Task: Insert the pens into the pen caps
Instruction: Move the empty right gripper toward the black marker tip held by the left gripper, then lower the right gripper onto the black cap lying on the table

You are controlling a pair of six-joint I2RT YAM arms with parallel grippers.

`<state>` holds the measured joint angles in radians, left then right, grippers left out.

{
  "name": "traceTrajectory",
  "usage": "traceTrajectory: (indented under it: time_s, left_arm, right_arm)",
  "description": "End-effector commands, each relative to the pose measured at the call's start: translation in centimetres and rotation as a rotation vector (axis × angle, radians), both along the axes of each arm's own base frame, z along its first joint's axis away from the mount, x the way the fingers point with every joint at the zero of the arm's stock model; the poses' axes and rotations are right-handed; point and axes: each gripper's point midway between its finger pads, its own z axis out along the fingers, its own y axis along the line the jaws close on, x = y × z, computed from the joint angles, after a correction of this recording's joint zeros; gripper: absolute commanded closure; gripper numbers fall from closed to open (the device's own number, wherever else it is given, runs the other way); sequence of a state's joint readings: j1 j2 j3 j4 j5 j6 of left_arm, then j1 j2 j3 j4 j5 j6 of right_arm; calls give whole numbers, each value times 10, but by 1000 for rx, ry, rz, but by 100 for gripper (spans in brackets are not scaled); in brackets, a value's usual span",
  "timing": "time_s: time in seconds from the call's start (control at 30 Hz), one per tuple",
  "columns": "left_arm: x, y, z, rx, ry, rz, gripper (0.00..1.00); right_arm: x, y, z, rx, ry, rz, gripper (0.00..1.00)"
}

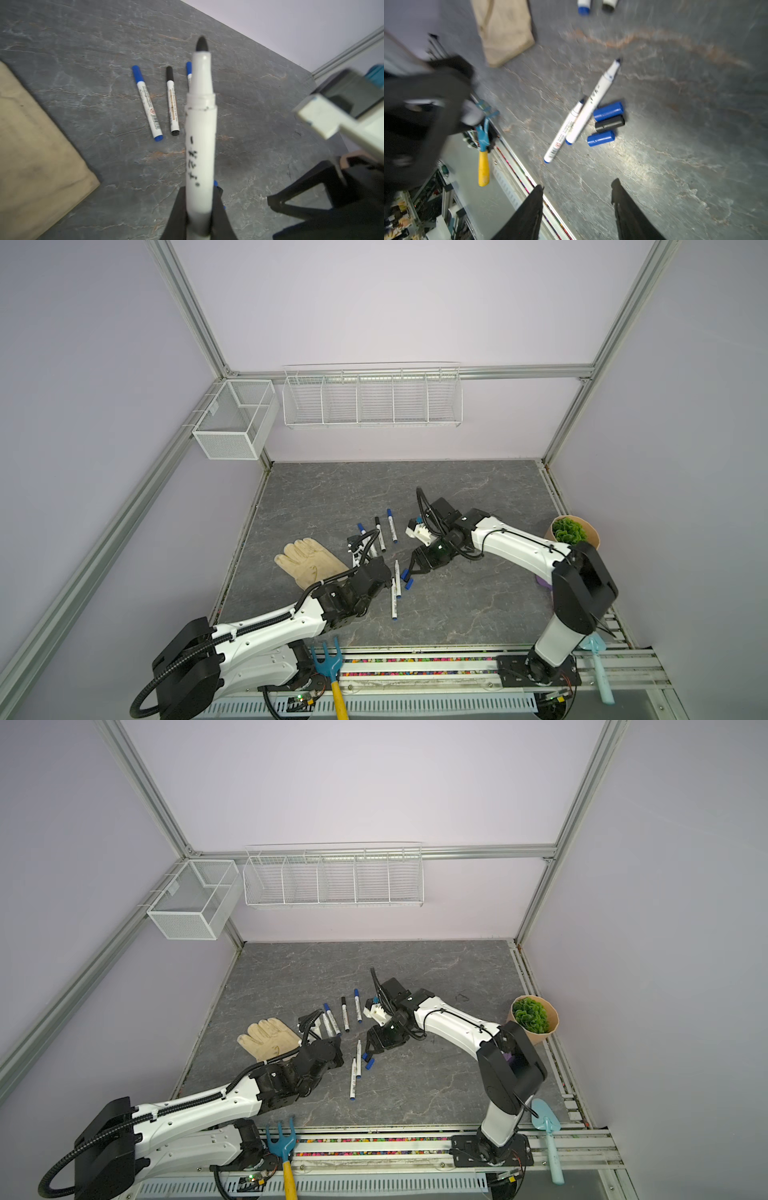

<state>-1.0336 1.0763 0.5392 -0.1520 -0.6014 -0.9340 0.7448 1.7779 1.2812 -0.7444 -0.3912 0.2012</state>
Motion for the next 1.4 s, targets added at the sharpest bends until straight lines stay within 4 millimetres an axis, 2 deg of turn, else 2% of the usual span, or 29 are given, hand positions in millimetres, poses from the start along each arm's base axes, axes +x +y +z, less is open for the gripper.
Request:
traceTrajectory:
  time_s: [0.0, 0.3, 0.57, 0.77, 1.03, 1.37]
  left_arm:
    - [0, 22, 0, -14, -2, 109, 100]
    - [-7, 33, -1, -8, 5, 110, 100]
    - [-14, 45, 0, -11, 4, 111, 100]
    - [-16, 56, 1, 3, -7, 141, 100]
    - [-16, 57, 1, 0, -9, 139, 100]
    - [-12, 47, 3, 8, -17, 117, 100]
  right_arm:
    - [1, -5, -13, -116, -41, 47, 43]
    - [8, 7, -47, -213, -54, 60, 43]
    - [17, 20, -59, -268, -106, 78, 43]
    - [19, 18, -70, -351, -154, 105, 43]
    - [34, 0, -70, -467, -256, 92, 44]
    - [43, -11, -61, -456, -278, 49, 44]
